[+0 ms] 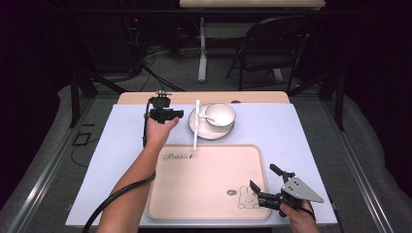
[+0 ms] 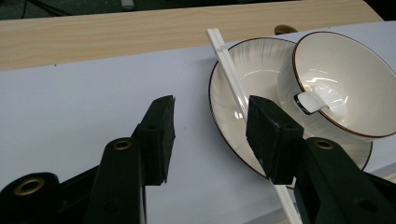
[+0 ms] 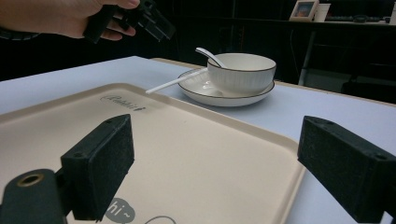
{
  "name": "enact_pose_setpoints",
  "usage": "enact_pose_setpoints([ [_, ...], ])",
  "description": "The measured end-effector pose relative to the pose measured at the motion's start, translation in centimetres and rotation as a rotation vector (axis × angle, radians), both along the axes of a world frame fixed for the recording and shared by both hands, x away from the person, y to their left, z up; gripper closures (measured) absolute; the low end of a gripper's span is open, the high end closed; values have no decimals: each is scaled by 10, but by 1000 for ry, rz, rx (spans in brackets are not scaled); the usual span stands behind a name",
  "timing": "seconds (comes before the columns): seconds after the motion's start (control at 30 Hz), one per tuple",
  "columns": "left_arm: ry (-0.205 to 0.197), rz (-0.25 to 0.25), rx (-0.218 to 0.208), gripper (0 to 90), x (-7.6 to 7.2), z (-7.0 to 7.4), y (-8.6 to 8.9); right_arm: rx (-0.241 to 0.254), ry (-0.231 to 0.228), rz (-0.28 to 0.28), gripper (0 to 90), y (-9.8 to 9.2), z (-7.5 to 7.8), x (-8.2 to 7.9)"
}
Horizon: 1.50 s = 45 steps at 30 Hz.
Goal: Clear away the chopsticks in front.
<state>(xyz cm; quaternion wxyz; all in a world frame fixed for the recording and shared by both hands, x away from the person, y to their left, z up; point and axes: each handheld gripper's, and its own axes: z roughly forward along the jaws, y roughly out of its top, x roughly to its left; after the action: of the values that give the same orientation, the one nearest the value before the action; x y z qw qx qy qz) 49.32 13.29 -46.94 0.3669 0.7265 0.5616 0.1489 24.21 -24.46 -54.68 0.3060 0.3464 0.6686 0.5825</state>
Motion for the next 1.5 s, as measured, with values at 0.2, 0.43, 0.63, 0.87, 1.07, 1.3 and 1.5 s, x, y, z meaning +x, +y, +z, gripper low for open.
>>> enact_pose_setpoints([
  [0.2,47,6,-5,553,7,-16,-6,-3,-2,-6,102,-1,0,1],
  [0.43,55,-9,-27,591,12,-24,-21,1,8,-7,106,-2,0,1],
  [0.63,77,-38,-46,654,15,-34,-33,0,6,-4,106,-2,1,1],
  [0.87,83,-41,-34,732,20,-39,-41,8,6,-11,113,-3,1,1],
  [1.07,92,-47,-26,764,24,-43,-45,12,7,-7,116,-3,1,1],
  [1.3,96,-39,-10,783,26,-46,-49,15,11,-6,116,-3,1,0],
  [1.5,109,-28,-17,790,28,-48,-52,22,15,-11,121,-4,1,1],
])
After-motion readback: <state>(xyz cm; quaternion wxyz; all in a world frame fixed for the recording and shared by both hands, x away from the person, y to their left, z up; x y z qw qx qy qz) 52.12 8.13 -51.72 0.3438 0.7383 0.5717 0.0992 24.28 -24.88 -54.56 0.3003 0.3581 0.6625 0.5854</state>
